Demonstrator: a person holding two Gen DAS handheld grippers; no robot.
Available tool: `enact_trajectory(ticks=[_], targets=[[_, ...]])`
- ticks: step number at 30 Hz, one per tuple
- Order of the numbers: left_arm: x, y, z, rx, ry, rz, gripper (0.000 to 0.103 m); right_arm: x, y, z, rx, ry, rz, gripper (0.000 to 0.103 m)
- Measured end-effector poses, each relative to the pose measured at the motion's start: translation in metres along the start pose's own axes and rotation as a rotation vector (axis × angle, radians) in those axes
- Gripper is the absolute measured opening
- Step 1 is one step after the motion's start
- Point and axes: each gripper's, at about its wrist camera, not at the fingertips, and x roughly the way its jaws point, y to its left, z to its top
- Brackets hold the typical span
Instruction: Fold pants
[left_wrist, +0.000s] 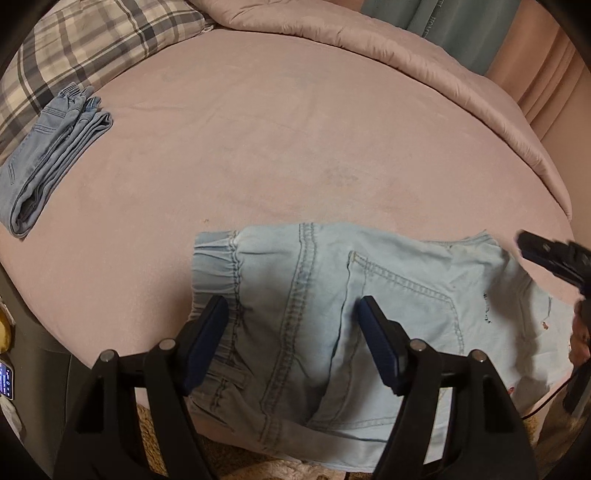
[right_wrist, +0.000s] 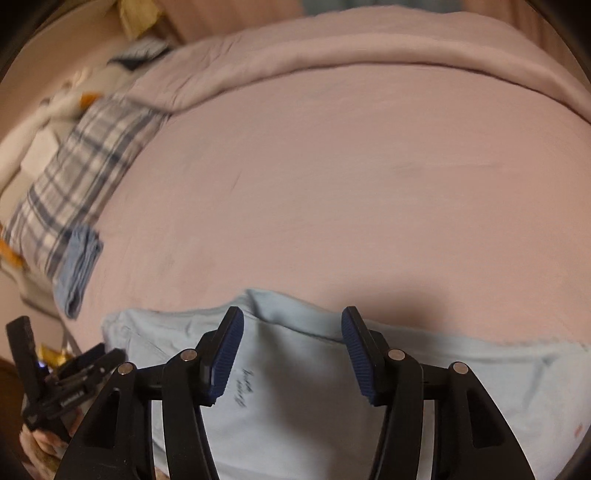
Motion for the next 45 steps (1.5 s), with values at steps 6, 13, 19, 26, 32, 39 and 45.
enact_trajectory(ticks=[6,13,19,26,32,39,45], targets=[[-0.007,0.006,-0.001,-0.026,-0.008,0.014,0.07,0.022,0.007,-0.001,-0.069,0.099,-0.008,0.055],[0.007,0.021,-0.002,-0.074,0.029,-0.004,0.056,0.027,0.012,-0.009,-0.122,0.13,0.023,0.011],[-0.006,0.022,-0.008,-0.093,0.03,-0.078,0.032,-0.003,0.014,-0.003,-0.111,0.019,0.013,0.008],[-0.005,0.017,-0.025,-0.07,0.025,-0.062,0.028,0.029,0.009,-0.008,-0.106,0.054,-0.04,0.007],[0.002,0.002,-0.021,-0.01,0.012,0.025,0.031,0.035,0.002,-0.008,-0.072,0.039,-0.054,0.007],[-0.017,-0.002,-0.013,0.002,-0.003,0.04,0.035,-0.001,-0.01,-0.01,0.001,-0.036,-0.047,0.047],[-0.069,-0.031,0.01,0.041,-0.146,-0.083,0.074,-0.08,-0.097,-0.035,0.183,-0.158,-0.113,0.056]])
